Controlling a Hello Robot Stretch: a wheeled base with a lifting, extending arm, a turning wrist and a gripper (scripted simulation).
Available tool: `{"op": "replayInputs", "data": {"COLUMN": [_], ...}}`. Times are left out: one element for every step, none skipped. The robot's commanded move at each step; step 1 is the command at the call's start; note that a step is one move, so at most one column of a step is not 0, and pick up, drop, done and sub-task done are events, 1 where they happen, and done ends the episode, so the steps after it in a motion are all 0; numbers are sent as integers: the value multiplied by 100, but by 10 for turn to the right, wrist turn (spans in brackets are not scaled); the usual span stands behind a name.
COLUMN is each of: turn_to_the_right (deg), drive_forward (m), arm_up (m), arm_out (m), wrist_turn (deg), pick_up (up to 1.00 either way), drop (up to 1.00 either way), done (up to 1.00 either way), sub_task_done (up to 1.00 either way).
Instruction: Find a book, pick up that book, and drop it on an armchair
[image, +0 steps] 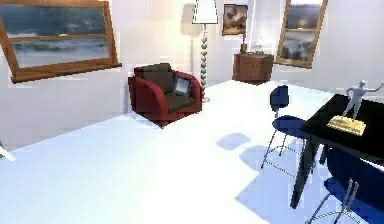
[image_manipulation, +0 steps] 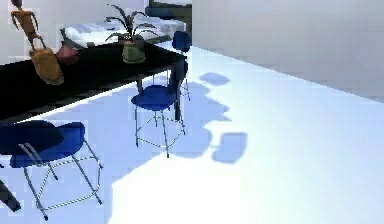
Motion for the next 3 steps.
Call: {"op": "replayInputs", "data": {"turn_to_the_right": [-240,0,-90], "drive_forward": [0,100,0], "arm_up": [0,0,0], "arm_out": [0,0,0], "wrist_turn": [0,0,0], "pick_up": [0,0,0], "drop": [0,0,0], "done": [0,0,0], "sub_task_done": [0,0,0]}}
